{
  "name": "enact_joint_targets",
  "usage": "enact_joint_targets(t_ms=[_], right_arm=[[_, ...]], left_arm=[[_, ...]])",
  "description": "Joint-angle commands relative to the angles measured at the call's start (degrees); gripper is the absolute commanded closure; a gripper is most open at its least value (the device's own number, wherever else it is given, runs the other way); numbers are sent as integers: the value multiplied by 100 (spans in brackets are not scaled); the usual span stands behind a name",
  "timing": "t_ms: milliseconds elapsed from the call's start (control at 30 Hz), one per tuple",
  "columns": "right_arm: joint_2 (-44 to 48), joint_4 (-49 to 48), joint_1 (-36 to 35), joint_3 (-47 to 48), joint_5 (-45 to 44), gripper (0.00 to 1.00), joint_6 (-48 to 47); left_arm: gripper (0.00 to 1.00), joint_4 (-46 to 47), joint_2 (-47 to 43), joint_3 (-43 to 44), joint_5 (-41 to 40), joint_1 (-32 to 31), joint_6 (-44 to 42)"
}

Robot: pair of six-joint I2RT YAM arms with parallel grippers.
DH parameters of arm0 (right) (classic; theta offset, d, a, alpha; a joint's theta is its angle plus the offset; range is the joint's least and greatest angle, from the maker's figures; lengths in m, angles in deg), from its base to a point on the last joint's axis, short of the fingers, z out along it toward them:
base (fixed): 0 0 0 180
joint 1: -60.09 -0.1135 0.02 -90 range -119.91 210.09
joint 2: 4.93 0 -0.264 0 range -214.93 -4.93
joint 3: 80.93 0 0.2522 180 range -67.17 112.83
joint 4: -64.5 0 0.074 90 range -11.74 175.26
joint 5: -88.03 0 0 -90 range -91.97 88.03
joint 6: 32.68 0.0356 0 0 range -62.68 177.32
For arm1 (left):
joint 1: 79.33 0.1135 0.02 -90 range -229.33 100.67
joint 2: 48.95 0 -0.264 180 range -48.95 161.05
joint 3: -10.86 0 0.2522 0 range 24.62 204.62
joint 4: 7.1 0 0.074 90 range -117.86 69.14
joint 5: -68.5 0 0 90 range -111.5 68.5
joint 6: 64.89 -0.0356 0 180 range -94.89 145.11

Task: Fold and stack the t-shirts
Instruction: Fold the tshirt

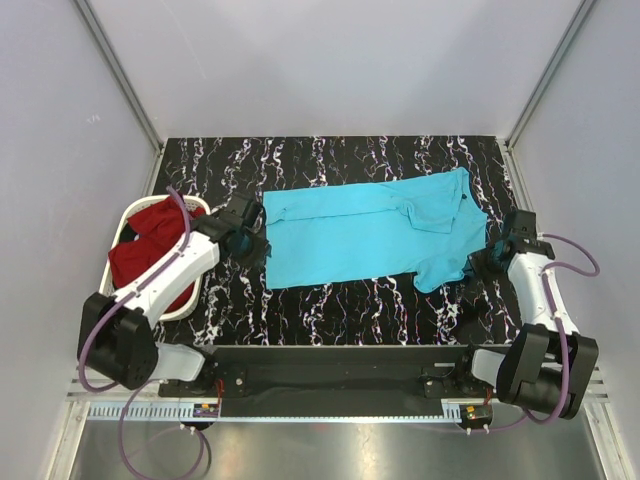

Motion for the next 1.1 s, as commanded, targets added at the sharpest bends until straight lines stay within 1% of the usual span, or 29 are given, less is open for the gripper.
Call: enact_joint_targets(t_ms=[0,133,233,333,400,467,600,867,1000,1033,1067], right_arm=[[263,-158,9,326,275,100,-171],[281,-211,9,450,363,100,-329],[246,-316,9,441,608,100,-417],[237,-378,9,423,670,100,-487],[237,-404,9,406,662,100,-557],[246,-413,9,414,671,100,-610],[316,-457,9,362,697,100,-637],[439,-475,9,353,688,100,-654],[606,-475,9,362,486,100,-637],[659,-466,9,362,399,100,-637],[711,-483,9,397,372,100,-645]], left_arm=[[67,-75,296,-231,43,3,861],[67,-66,788,-469,307,21,1379],[65,-31,1314,-390,368,-23,1555],[63,-31,1544,-223,395,-76,1582],[63,-31,1571,-222,369,-163,1670],[61,-14,1475,-249,150,-286,1802],[59,100,1395,-389,8,-348,1969],[61,171,1764,-486,-1,-401,2022],[76,180,1782,-486,-115,-454,2066],[88,180,1747,-469,-185,-462,2066],[97,171,1721,-460,-238,-463,2048]])
